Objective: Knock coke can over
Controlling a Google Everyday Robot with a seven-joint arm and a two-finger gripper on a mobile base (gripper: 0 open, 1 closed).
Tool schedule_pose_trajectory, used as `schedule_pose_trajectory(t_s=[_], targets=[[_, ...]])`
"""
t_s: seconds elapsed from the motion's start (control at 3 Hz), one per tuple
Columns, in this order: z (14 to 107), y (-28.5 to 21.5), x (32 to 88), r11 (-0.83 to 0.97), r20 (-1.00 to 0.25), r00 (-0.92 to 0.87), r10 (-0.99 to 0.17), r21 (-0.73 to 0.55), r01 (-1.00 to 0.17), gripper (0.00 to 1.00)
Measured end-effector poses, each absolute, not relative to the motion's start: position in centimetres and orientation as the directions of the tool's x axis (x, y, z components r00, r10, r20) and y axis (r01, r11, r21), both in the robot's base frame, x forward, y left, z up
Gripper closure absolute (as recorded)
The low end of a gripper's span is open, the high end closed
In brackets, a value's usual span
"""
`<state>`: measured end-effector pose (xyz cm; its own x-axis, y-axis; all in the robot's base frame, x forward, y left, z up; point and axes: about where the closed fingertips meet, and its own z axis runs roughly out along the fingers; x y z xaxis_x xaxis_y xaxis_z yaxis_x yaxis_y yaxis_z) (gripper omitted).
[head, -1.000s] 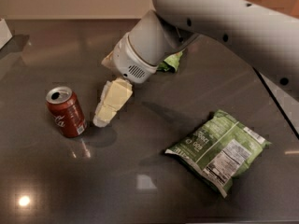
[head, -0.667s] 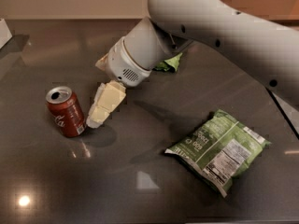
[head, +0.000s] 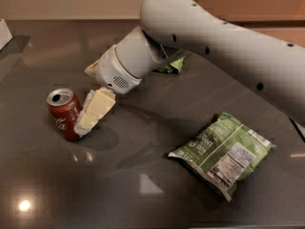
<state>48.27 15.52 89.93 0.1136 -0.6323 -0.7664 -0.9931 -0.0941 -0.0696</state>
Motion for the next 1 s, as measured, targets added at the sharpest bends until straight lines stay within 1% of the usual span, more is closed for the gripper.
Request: schedule_pose_trajectory(t_s=[0.33,0.67,1.0], targets=[[89.8,16.8,47.5,-0.123,-0.783,0.128,-0.609,-0.066,-0.990,0.00],[89.6,17.8,47.0,-0.144,-0.793,0.136,-0.594,-0.061,-0.988,0.11],[89.5,18.4,46.8,-0.155,-0.801,0.138,-0.583,-0.058,-0.986,0.29]])
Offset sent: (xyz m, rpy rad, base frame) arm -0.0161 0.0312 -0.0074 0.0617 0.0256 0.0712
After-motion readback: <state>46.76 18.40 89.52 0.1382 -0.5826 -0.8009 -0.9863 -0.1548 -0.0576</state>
